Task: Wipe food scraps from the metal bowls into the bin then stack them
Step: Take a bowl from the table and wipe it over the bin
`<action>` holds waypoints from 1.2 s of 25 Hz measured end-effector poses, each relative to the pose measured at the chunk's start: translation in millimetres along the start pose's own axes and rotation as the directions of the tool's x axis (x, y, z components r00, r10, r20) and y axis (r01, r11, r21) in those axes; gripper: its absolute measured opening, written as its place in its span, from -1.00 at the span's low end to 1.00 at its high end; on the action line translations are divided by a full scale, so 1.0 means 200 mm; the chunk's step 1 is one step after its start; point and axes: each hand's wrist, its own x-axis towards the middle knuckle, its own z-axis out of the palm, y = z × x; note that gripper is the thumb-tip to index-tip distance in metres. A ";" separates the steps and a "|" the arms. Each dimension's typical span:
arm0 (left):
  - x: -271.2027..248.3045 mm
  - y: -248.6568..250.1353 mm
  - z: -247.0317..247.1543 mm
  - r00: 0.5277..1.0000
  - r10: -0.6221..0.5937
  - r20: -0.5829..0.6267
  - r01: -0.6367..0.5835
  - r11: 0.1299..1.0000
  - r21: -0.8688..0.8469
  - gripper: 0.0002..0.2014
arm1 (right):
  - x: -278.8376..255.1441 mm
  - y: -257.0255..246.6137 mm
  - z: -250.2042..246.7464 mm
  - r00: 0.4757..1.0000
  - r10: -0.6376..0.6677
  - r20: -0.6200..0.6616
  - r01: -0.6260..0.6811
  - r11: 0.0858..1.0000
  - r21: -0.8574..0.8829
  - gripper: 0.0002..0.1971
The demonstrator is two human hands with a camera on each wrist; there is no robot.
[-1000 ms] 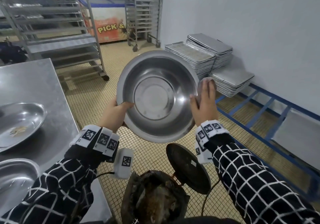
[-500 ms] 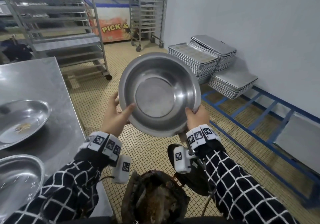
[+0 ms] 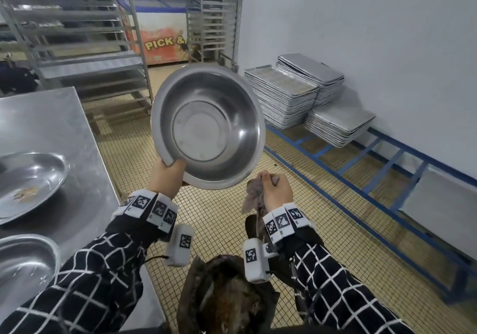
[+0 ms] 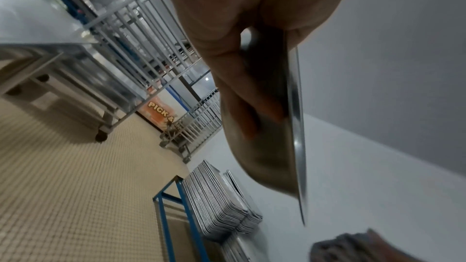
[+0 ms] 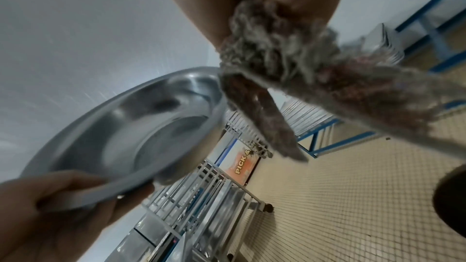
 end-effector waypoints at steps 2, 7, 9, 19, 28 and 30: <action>0.00 0.01 -0.03 0.998 0.062 0.005 -0.063 0.992 0.114 -0.90 | -0.03 -0.04 -0.01 1.000 -0.009 -0.009 0.009 0.997 0.072 -0.77; -0.02 0.05 -0.04 0.984 0.156 0.083 -0.172 0.955 0.241 -0.74 | -0.15 -0.18 0.12 0.835 -0.344 0.428 0.393 0.919 -0.027 -0.68; -0.03 0.08 -0.04 0.981 0.158 0.116 -0.177 0.966 0.187 -0.70 | -0.15 -0.11 0.19 0.602 -0.410 0.685 0.719 0.652 -0.241 -0.57; -0.07 0.12 -0.07 0.975 0.175 0.137 -0.194 0.971 0.140 -0.89 | 0.17 -0.02 0.06 0.742 -0.341 0.577 0.608 -0.021 -0.794 -0.37; -0.10 0.12 -0.04 0.987 0.125 0.104 -0.132 0.990 0.057 -0.78 | -0.06 0.14 0.09 0.891 -0.282 0.356 0.450 0.445 -0.774 -0.41; -0.11 0.11 -0.04 0.991 0.080 0.109 -0.082 0.997 0.014 -0.79 | 0.07 0.10 0.02 0.899 -0.317 0.302 0.430 0.510 -0.745 -0.41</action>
